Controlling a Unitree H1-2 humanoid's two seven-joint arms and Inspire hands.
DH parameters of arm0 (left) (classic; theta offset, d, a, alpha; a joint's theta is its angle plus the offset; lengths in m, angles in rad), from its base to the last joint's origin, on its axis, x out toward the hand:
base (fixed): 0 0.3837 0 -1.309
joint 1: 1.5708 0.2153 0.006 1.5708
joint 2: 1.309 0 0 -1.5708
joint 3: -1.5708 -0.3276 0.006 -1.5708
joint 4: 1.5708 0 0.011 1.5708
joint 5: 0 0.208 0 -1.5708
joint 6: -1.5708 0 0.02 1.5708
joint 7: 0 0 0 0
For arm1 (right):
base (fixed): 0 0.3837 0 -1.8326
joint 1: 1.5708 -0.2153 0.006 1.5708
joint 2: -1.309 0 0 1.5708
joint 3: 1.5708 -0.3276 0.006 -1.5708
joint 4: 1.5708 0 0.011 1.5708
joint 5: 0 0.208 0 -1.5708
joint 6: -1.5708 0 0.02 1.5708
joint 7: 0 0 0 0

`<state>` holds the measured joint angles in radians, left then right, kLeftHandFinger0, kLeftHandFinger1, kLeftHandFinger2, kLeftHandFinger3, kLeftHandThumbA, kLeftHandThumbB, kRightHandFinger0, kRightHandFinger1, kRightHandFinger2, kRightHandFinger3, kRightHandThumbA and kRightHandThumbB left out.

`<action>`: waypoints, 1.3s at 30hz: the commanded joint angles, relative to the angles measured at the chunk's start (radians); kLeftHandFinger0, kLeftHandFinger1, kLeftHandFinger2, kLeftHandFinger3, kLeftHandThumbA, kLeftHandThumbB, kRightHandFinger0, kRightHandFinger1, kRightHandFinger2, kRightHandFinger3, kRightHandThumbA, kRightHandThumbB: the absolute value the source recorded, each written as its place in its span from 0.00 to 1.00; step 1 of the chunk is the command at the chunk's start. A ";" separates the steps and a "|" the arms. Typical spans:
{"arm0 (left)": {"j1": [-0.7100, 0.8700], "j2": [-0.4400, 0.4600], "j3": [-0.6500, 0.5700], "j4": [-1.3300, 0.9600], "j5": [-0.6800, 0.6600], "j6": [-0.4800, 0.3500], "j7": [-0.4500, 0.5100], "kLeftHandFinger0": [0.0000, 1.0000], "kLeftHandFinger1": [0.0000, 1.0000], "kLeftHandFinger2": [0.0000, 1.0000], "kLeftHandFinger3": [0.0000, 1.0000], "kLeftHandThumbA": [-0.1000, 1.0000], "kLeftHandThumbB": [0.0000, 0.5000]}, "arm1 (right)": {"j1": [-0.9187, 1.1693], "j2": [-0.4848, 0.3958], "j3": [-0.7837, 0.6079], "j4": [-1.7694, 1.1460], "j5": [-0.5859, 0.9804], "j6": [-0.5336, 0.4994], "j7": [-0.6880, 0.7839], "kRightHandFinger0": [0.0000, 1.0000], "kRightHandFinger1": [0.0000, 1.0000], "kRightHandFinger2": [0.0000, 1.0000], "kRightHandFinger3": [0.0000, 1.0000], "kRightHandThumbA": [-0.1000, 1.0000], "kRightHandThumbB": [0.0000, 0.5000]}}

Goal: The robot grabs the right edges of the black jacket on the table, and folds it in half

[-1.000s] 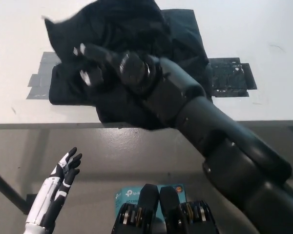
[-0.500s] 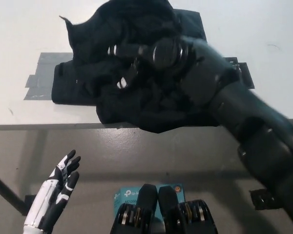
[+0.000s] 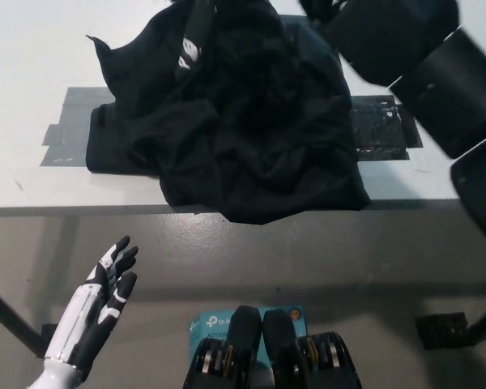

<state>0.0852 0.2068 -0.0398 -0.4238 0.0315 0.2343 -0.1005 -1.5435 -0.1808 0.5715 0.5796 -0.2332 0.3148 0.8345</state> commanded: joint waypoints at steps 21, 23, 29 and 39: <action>-0.273 0.029 0.060 0.104 -0.060 -0.022 -0.016 1.00 1.00 1.00 1.00 0.99 0.00 | 0.813 -0.417 -1.231 -1.304 0.501 0.155 -0.272 1.00 1.00 1.00 1.00 1.00 0.54; -0.274 0.035 0.060 0.104 -0.064 -0.034 -0.022 1.00 1.00 1.00 1.00 1.00 0.00 | 0.888 -0.376 -1.271 -1.356 0.562 0.155 -0.324 1.00 1.00 1.00 1.00 1.00 0.61; -0.241 0.023 0.053 0.105 -0.065 -0.064 -0.021 1.00 1.00 1.00 1.00 1.00 0.00 | 1.077 -0.190 -1.308 -1.474 0.664 0.149 -0.402 1.00 1.00 1.00 1.00 1.00 0.60; -0.104 0.033 0.039 0.067 -0.060 -0.080 -0.033 1.00 1.00 1.00 1.00 1.00 0.00 | 1.455 0.263 -1.102 -1.242 0.515 0.007 -0.380 1.00 1.00 1.00 1.00 1.00 0.50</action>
<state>-0.0568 0.2130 -0.0194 -0.3111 0.0015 0.2289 -0.1026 -0.1417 -0.0208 -0.5605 -0.7103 0.1841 0.4018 0.5867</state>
